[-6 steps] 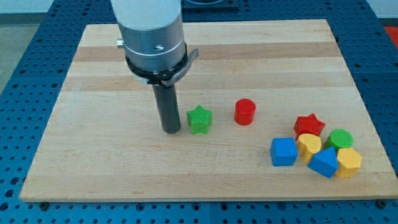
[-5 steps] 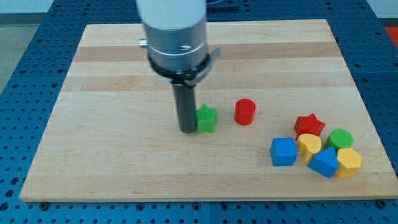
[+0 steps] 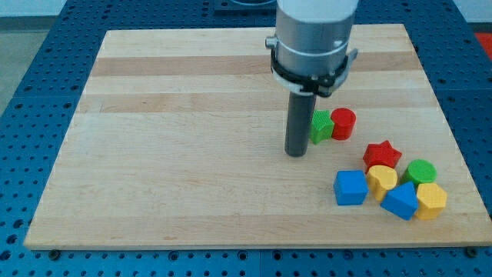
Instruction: Point your arm at the green circle
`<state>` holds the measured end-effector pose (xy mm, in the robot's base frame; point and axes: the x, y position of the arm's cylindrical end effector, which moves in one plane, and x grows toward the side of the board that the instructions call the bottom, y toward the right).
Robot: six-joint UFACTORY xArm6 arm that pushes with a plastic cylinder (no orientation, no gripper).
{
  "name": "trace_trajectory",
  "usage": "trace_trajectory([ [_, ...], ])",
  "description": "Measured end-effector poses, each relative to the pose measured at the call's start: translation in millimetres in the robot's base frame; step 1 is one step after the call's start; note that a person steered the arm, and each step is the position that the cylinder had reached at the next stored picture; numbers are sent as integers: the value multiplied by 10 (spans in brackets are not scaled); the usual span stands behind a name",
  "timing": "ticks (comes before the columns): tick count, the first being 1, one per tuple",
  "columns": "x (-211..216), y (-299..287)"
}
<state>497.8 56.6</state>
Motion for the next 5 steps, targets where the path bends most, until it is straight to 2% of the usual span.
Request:
trace_trajectory([
  [1, 22, 74],
  [2, -84, -219],
  [3, -701, -246],
  [4, -1555, 98],
  [5, -1924, 940],
])
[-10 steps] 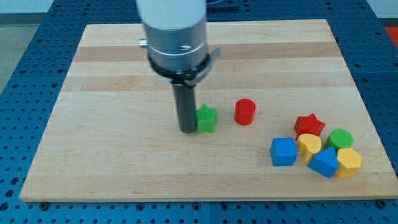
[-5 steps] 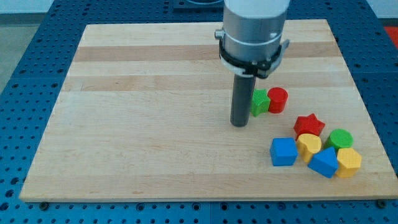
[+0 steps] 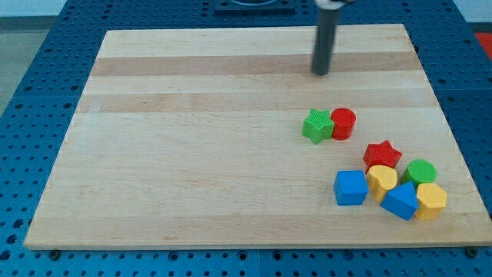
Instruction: Point your arm at the green circle
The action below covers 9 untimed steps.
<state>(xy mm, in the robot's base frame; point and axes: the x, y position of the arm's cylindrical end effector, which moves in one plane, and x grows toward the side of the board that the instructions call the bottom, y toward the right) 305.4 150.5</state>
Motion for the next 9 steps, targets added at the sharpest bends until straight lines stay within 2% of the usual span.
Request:
trace_trajectory([
  [1, 377, 896],
  [2, 1177, 1208],
  [3, 1389, 1202],
  [6, 2431, 1201],
  [8, 2448, 1136],
  [9, 2449, 881],
])
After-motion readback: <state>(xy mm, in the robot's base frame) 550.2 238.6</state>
